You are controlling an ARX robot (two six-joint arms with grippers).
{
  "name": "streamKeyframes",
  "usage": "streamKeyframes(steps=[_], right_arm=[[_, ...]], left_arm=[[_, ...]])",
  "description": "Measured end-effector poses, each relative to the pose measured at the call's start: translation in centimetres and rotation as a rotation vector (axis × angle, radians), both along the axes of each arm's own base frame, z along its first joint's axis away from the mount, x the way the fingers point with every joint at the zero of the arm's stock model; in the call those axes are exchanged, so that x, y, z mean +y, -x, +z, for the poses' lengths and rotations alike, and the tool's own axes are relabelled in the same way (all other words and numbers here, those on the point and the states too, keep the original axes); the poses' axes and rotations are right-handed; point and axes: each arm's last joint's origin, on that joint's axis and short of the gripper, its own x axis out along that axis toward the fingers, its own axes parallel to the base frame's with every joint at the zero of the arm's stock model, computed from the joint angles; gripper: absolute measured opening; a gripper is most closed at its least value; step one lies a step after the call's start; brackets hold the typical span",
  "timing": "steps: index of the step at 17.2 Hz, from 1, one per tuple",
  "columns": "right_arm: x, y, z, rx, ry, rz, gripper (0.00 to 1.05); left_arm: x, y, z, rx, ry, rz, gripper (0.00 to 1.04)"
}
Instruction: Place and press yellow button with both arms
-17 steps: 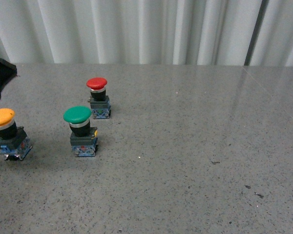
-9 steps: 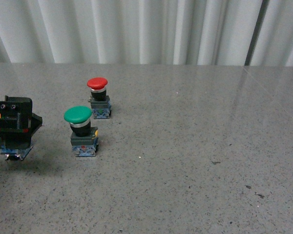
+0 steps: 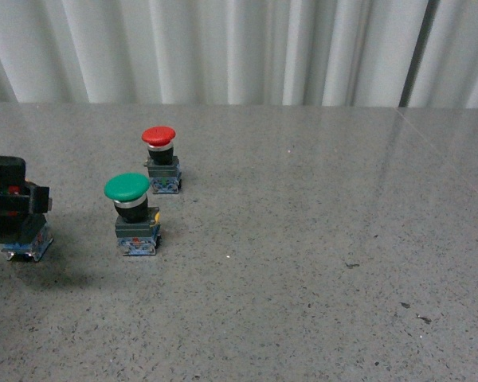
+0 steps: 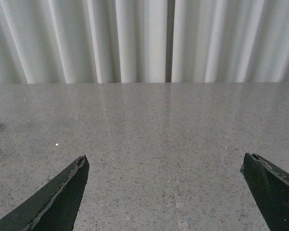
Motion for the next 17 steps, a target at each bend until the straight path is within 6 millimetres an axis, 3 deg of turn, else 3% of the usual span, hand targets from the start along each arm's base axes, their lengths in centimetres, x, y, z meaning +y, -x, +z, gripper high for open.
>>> streamKeyframes(steps=[5,7,10,11,13,15,17], right_arm=[[0.0,0.0,0.0,0.000,0.000,0.000,0.98],[0.0,0.0,0.0,0.000,0.000,0.000,0.98],[0.0,0.0,0.0,0.000,0.000,0.000,0.98],[0.0,0.0,0.0,0.000,0.000,0.000,0.98],[0.0,0.0,0.0,0.000,0.000,0.000,0.98],[0.0,0.0,0.0,0.000,0.000,0.000,0.98],[0.0,0.0,0.0,0.000,0.000,0.000,0.98]], left_arm=[[-0.3,0.8,1.4,-0.024,-0.018,-0.002,0.35],[-1.6,1.3,4.1,-0.091,-0.024,-0.033,0.34],[-6.2,0.3,10.8,-0.288,0.017,-0.131,0.34],[-8.4,-0.4,11.7,-0.312,0.037,-0.167,0.34],[-12.5,-2.2,11.2,-0.266,0.079,-0.225,0.34],[-16.6,-3.8,8.8,-0.194,0.108,-0.231,0.34],[-19.0,-3.9,6.1,-0.124,0.119,-0.228,0.34]])
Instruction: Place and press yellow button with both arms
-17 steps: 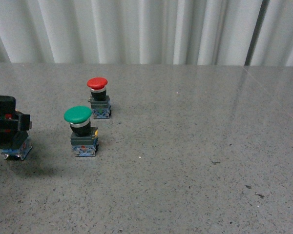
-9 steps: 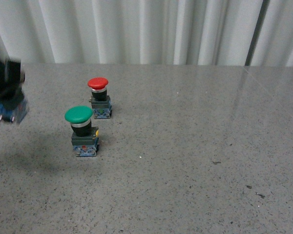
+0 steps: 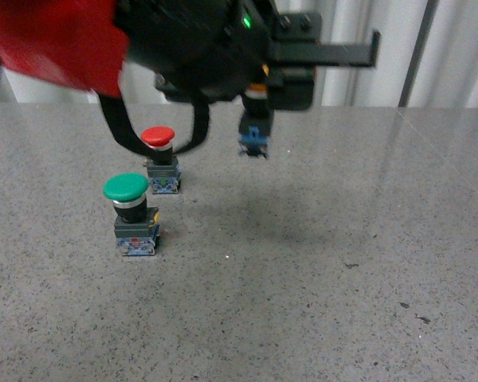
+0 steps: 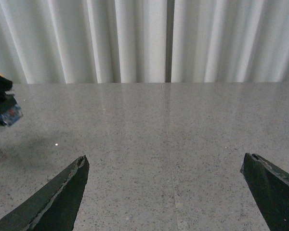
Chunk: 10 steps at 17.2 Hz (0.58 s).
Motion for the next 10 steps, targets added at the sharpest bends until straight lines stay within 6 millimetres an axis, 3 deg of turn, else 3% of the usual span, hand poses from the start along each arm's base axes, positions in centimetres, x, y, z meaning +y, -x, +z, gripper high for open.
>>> streamKeyframes(steps=[3,7,10], right_arm=[[0.0,0.0,0.0,0.000,0.000,0.000,0.98],[0.0,0.0,0.0,0.000,0.000,0.000,0.98],[0.0,0.0,0.0,0.000,0.000,0.001,0.98]], left_arm=[[-1.9,0.4,-2.6,0.066,0.033,0.025,0.34],[-2.0,-0.8,-4.8,0.137,0.065,0.058,0.34],[-2.6,0.8,-6.0,0.171,0.061,0.061,0.34]])
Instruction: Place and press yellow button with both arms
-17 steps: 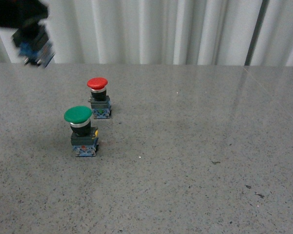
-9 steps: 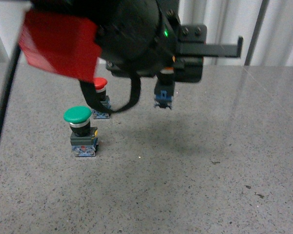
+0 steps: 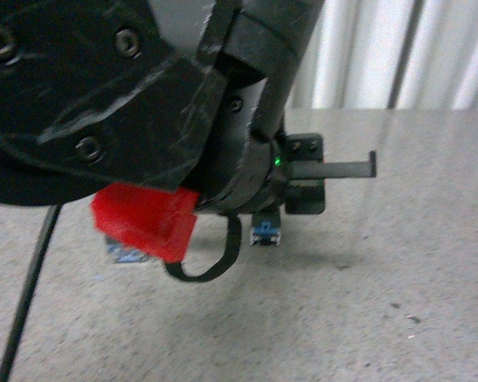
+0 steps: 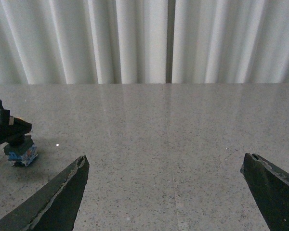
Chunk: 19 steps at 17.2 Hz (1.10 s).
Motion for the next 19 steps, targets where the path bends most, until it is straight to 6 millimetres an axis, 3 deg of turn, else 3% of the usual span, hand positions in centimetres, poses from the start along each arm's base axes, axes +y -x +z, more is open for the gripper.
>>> streamKeyframes(steps=[5,9,12,14,16,19], right_arm=[[0.0,0.0,0.0,-0.001,0.000,-0.001,0.98],[0.0,0.0,0.0,-0.001,0.000,-0.001,0.98],[0.0,0.0,0.0,-0.001,0.000,-0.001,0.98],[0.0,0.0,0.0,-0.001,0.000,-0.001,0.98],[0.0,0.0,0.0,-0.001,0.000,-0.001,0.98],[0.0,0.0,0.0,-0.001,0.000,-0.001,0.98]], left_arm=[[-0.4,0.6,0.0,0.008,0.001,-0.019,0.34],[0.0,1.1,0.6,-0.020,-0.004,-0.008,0.72],[0.8,1.7,2.9,-0.123,-0.021,0.016,1.00],[2.7,2.1,4.7,-0.197,-0.052,0.053,0.98],[5.5,2.2,5.3,-0.214,-0.093,0.103,0.98],[11.3,3.1,7.9,-0.283,-0.095,0.196,0.98]])
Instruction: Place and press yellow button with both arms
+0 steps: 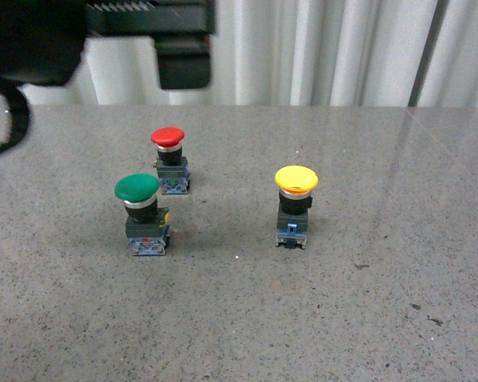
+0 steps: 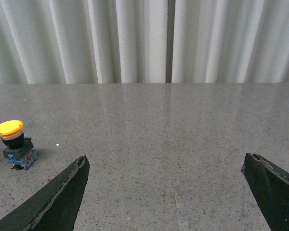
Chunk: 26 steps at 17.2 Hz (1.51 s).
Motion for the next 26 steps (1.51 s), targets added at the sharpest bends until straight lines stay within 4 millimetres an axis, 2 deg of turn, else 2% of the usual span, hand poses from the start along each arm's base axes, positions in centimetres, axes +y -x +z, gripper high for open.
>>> streamKeyframes(steps=[2,4,7,9,12,13,14,15,17,18,21,24,26], right_arm=[[0.0,0.0,0.0,0.000,0.000,0.000,0.98],[0.0,0.0,0.0,0.000,0.000,0.000,0.98],[0.0,0.0,0.0,0.000,0.000,0.000,0.98],[0.0,0.0,0.0,0.000,0.000,0.000,0.98],[0.0,0.0,0.0,0.000,0.000,0.000,0.98],[0.0,0.0,0.0,0.000,0.000,0.000,0.98],[0.0,0.0,0.0,-0.001,0.000,0.000,0.98],[0.0,0.0,0.0,0.000,0.000,0.000,0.98],[0.0,0.0,0.0,-0.001,0.000,0.000,0.98],[0.0,0.0,0.0,0.000,0.000,0.000,0.98],[0.0,0.0,0.0,0.000,0.000,0.000,0.98],[0.0,0.0,0.0,0.000,0.000,0.000,0.98],[0.0,0.0,0.0,0.000,0.000,0.000,0.98]], left_arm=[[3.6,0.1,0.3,0.001,-0.016,0.066,0.98],[6.4,1.2,0.0,0.016,-0.037,0.102,0.98],[10.3,5.4,4.0,-0.141,-0.047,0.168,0.98],[11.2,8.3,4.3,-0.175,-0.054,0.170,0.98],[11.5,11.6,2.6,-0.160,-0.100,0.171,0.98],[11.7,12.7,2.5,-0.265,-0.071,0.150,0.92],[12.3,13.8,1.9,-0.352,-0.031,0.099,0.82],[12.8,14.5,0.3,-0.385,-0.023,0.098,0.71],[12.7,14.7,-3.2,-0.313,-0.007,0.070,0.49],[12.6,14.8,-4.3,-0.288,-0.006,0.063,0.38],[12.7,15.6,-4.7,-0.344,-0.004,0.068,0.04],[12.7,16.0,-6.3,-0.311,-0.002,0.068,0.02],[12.7,16.3,-6.5,-0.330,-0.002,0.068,0.02]])
